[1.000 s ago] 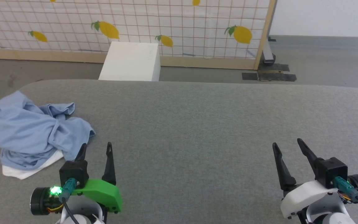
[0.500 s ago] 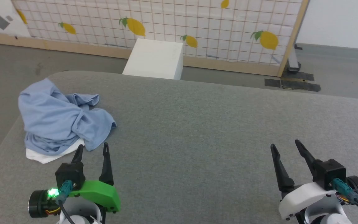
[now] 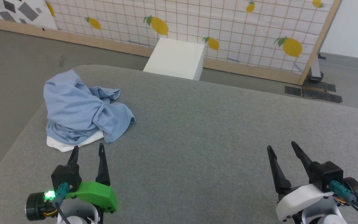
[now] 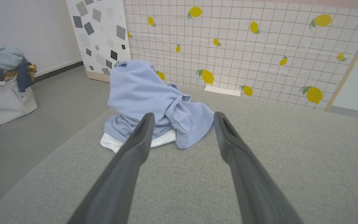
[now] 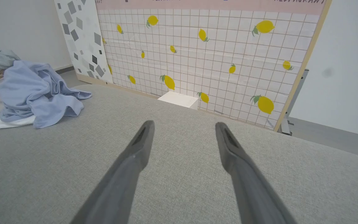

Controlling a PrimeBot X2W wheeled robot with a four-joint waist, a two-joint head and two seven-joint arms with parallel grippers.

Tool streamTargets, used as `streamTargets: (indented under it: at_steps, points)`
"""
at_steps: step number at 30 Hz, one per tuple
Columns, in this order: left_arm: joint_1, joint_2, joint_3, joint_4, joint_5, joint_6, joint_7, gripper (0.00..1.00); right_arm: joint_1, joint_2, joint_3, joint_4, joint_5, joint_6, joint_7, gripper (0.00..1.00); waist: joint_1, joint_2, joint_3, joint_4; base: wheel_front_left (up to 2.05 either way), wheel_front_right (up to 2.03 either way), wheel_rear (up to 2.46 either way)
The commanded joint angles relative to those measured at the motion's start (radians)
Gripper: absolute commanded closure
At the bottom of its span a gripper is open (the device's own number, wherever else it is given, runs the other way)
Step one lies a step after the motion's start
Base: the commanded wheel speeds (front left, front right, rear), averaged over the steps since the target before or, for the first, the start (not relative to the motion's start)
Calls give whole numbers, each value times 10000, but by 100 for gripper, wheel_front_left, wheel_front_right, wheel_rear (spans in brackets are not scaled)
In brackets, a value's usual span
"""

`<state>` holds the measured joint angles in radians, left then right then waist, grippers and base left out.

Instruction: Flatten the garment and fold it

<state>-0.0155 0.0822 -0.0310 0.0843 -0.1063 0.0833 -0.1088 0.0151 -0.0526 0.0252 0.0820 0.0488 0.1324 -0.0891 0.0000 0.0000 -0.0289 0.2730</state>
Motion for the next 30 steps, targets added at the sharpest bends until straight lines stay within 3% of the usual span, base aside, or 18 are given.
streamTargets:
  at_steps: [1, 30]
  points:
    - [58, 92, -10, 45, -115, 97, -119, 0, -243, 10, 28, 68, 84, -8, -117, 0, 0, 0, -32, 143, 0, 0, 0]
    - [143, 402, -134, 445, -839, 731, -721, 0, -477, 16, 314, 652, 445, -12, -725, 0, 0, 0, -117, 1806, 0, 0, 0]
